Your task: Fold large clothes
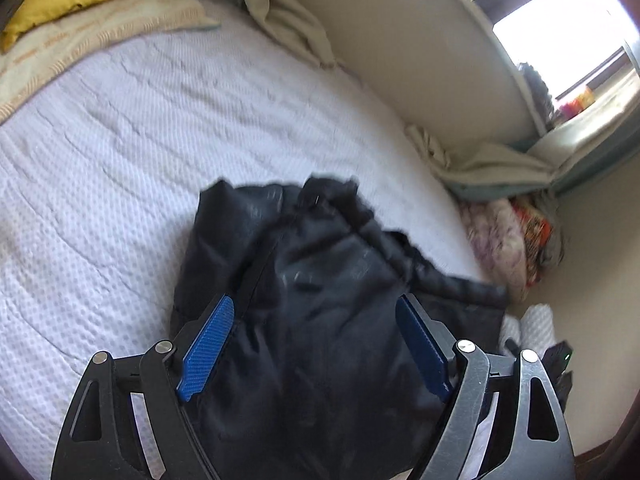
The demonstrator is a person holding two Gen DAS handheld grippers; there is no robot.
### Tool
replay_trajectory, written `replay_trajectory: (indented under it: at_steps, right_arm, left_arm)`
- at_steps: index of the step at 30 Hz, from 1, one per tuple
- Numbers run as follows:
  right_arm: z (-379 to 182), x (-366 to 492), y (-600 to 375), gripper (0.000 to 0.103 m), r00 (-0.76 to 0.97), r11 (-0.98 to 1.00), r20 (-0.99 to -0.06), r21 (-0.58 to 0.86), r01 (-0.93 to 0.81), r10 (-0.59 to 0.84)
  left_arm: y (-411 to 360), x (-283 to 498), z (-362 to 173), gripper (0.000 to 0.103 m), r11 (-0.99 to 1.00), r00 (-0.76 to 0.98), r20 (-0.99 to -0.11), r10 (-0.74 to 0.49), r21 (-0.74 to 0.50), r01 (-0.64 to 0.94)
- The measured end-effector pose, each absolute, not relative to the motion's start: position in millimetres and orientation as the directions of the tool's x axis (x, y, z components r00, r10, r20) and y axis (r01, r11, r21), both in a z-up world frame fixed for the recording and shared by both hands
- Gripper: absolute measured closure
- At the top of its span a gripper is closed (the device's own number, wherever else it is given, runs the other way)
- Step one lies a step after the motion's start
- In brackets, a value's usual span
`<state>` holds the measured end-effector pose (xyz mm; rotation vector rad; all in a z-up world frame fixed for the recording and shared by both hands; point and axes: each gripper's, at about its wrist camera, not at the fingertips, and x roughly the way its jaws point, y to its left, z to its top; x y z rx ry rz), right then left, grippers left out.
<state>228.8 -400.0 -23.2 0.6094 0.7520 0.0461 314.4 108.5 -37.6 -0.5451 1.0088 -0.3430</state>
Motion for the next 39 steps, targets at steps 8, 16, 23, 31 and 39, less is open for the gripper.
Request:
replay_trajectory:
  at_steps: [8, 16, 23, 31, 39]
  right_arm:
    - [-47.5, 249.7, -379.3, 0.065, 0.636, 0.846, -0.699, 0.516, 0.131, 0.327]
    - [-50.1, 241.6, -385.0, 0.096, 0.636, 0.876, -0.748, 0.422, 0.235, 0.190]
    - [-84.6, 244.3, -383.6, 0.096, 0.568, 0.864, -0.808, 0.391, 0.318, 0.156]
    - [-89.9, 229.9, -399.9, 0.072, 0.608, 0.768, -0.752, 0.539, 0.346, 0.255]
    - [-29.8, 189.6, -409.1, 0.034, 0.673, 0.809, -0.739, 0.410, 0.421, 0.024]
  left_arm:
    - [98.1, 323.3, -57.6, 0.066, 0.852, 0.455, -0.753, -0.475, -0.523, 0.022]
    - [105.7, 333.2, -61.3, 0.083, 0.852, 0.459, -0.764, -0.454, -0.523, -0.027]
    - [108.5, 339.3, -90.5, 0.078, 0.846, 0.401, -0.785, -0.473, -0.532, -0.043]
    - [118.5, 333.1, -74.2, 0.045, 0.814, 0.421, -0.770, -0.480, -0.570, -0.115]
    - [98.0, 291.0, 20.2, 0.024, 0.917, 0.661, -0.681, -0.315, -0.399, 0.026]
